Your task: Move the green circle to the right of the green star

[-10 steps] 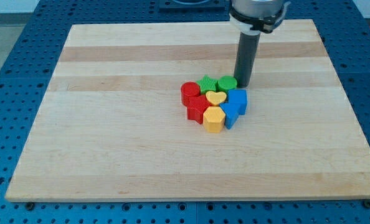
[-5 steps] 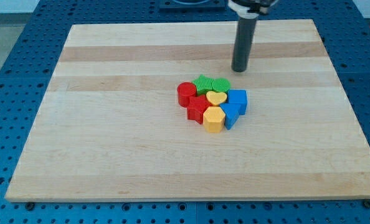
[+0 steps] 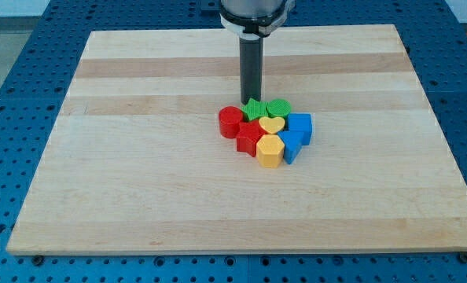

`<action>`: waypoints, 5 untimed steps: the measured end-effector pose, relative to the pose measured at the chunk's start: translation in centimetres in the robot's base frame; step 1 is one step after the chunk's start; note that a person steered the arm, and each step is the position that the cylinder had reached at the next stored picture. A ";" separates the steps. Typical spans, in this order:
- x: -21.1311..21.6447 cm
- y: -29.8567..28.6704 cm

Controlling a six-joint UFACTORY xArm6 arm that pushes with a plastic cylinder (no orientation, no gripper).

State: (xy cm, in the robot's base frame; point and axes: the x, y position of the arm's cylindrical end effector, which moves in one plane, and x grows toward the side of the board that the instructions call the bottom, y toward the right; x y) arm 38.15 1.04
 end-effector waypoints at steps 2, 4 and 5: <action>-6.9 4.4; -7.1 17.5; -8.0 22.3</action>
State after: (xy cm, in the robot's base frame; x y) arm 30.13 23.35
